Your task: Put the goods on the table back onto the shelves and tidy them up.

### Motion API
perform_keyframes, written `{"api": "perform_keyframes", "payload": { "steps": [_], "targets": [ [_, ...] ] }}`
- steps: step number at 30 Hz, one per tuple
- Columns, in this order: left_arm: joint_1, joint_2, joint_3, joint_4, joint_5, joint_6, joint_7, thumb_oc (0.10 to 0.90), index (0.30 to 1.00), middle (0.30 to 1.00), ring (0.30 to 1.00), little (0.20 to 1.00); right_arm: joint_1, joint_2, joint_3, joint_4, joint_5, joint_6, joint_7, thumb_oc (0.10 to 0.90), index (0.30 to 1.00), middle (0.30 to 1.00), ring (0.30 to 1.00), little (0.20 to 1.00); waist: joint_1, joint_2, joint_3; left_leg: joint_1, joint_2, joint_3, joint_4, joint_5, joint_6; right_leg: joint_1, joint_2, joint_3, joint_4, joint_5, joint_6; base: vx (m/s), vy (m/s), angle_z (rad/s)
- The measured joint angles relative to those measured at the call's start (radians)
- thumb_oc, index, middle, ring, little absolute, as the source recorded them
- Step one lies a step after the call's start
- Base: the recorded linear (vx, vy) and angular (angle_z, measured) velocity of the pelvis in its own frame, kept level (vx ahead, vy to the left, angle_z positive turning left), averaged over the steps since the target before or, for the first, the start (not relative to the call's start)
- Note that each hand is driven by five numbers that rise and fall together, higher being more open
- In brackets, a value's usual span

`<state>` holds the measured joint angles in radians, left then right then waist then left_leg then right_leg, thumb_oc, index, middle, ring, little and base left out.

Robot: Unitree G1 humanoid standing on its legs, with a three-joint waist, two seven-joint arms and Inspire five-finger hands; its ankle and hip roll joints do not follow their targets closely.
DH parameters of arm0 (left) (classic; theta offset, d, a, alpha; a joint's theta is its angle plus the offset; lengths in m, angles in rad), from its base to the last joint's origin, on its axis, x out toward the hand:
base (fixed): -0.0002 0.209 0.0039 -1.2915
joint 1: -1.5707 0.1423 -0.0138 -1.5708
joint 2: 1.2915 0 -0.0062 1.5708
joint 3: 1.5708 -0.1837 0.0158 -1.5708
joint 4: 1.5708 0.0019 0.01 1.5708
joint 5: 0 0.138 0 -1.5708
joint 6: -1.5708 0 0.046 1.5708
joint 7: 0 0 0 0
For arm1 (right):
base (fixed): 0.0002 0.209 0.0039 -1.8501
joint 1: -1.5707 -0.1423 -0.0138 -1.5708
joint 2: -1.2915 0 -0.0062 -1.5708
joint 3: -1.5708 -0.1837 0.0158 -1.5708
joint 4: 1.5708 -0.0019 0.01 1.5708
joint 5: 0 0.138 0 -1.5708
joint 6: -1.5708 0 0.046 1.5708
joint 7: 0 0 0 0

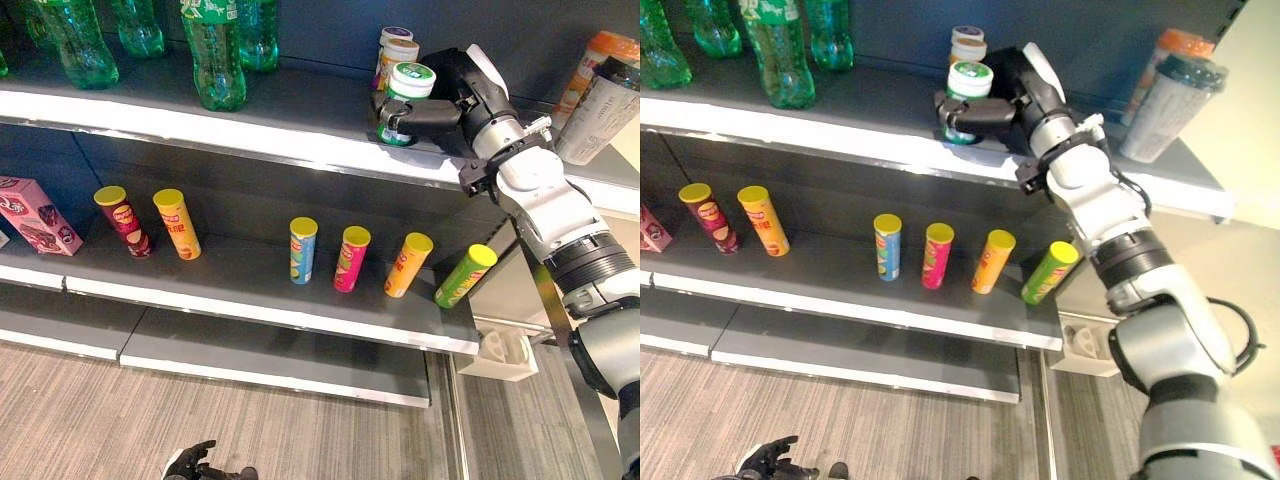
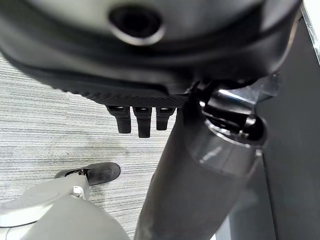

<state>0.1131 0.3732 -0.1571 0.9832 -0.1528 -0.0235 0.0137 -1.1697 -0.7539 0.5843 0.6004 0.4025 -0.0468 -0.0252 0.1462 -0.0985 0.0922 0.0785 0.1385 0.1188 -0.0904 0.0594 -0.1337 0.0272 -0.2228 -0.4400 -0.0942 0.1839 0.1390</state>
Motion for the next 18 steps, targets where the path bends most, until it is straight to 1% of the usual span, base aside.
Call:
{"api": "perform_keyframes", "payload": {
  "steps": [2,3,7,13,16,18],
  "targets": [
    [0.0,0.0,0.0,0.0,0.0,0.0,0.0,0.8,0.9,0.9,0.9,0.9,0.0,0.0,0.001,0.0,0.0,0.0,0.0,0.769,0.853,0.853,0.853,0.853,0.0,-0.001,-0.001,0.0,0.0,0.0,0.0,0.0,0.0,0.0,0.0,0.0,0.0,0.0,0.0,0.0,0.0,0.0],
    [0.0,0.0,0.0,0.0,0.0,0.0,0.0,0.8,0.9,0.9,0.9,0.9,0.0,0.0,0.002,0.0,-0.001,0.0,0.0,0.8,0.9,0.9,0.9,0.9,0.0,-0.002,-0.001,0.0,0.0,0.0,0.0,0.0,0.0,0.0,0.0,0.0,0.0,0.0,0.0,0.0,0.0,0.0],
    [-0.001,0.0,0.0,0.0,0.001,0.0,0.0,0.8,0.9,0.9,0.9,0.9,0.0,0.0,0.014,0.0,-0.005,0.0,-0.001,0.8,0.9,0.9,0.9,0.9,-0.003,-0.01,-0.007,0.0,0.0,0.001,0.0,0.0,0.0,0.0,0.0,0.0,0.0,0.0,0.0,0.0,0.0,0.0],
    [0.0,0.0,0.0,0.0,0.001,0.0,0.0,0.8,0.9,0.9,0.9,0.9,0.0,0.0,0.016,0.0,-0.005,0.001,-0.001,0.8,0.9,0.9,0.9,0.9,-0.005,-0.013,-0.008,0.0,0.0,0.001,0.0,0.0,0.0,-0.001,0.0,0.001,0.0,0.0,0.0,0.0,0.0,0.0],
    [0.003,0.0,0.0,0.0,0.001,0.0,0.0,0.8,0.9,0.9,0.9,0.9,0.0,-0.002,0.016,-0.023,-0.004,0.004,0.001,0.8,0.9,0.9,0.9,0.9,-0.019,-0.014,-0.008,-0.001,0.0,0.001,0.0,0.0,0.0,-0.002,0.0,0.001,0.0,0.0,0.0,0.0,0.0,0.0],
    [0.004,0.0,0.0,0.001,0.002,0.001,0.0,0.8,0.9,0.9,0.9,0.9,0.001,-0.009,0.02,-0.083,-0.002,0.01,0.001,0.8,0.9,0.9,0.9,0.9,-0.031,-0.013,-0.008,-0.002,0.001,0.004,0.0,0.0,0.0,-0.005,0.001,0.003,0.0,0.0,0.0,0.0,0.0,0.0]
  ]
}}
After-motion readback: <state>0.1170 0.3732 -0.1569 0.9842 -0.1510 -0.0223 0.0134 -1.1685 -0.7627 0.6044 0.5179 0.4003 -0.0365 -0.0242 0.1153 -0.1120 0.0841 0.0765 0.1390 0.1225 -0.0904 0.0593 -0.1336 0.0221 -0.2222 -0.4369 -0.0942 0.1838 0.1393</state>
